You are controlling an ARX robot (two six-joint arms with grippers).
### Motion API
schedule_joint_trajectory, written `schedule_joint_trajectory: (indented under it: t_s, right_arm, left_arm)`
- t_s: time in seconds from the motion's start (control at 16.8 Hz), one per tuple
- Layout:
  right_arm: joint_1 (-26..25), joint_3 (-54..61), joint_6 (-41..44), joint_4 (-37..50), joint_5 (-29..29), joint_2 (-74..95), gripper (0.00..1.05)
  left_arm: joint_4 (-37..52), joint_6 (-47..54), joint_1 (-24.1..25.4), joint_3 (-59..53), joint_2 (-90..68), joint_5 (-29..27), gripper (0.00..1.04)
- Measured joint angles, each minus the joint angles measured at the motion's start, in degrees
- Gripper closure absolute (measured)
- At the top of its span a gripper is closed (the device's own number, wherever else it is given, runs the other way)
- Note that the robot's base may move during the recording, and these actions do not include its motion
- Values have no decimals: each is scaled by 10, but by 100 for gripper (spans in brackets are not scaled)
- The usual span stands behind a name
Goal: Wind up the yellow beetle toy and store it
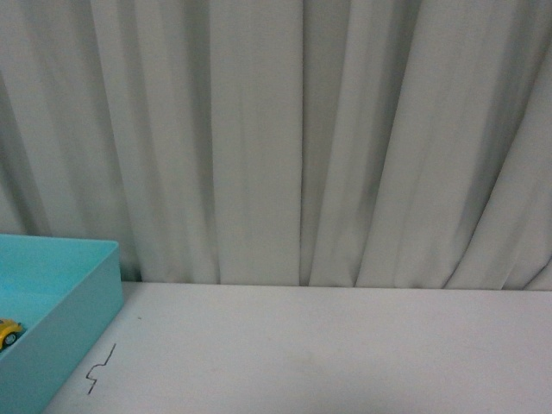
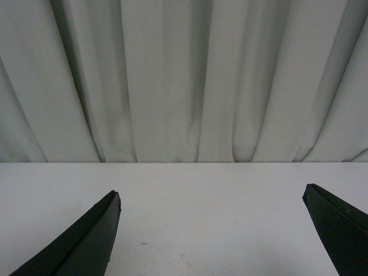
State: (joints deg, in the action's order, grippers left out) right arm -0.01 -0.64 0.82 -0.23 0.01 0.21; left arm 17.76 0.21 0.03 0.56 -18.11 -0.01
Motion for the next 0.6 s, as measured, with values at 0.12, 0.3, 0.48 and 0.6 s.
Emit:
schedule_joint_trajectory:
  t_s: [0.12, 0.3, 0.48, 0.6]
  right_arm:
    - [0, 0, 0, 0, 0, 0, 7]
    - [0, 0, 0, 0, 0, 0, 7]
    - [0, 0, 0, 0, 0, 0, 7]
    - [0, 0, 0, 0, 0, 0, 7]
  left_arm:
    - [-27, 0, 0, 0, 32, 0, 103]
    - [-59, 0, 0, 0, 63, 0, 103]
    - [-108, 0, 0, 1, 101, 0, 103]
    - [-169, 0, 0, 2, 178, 1, 103]
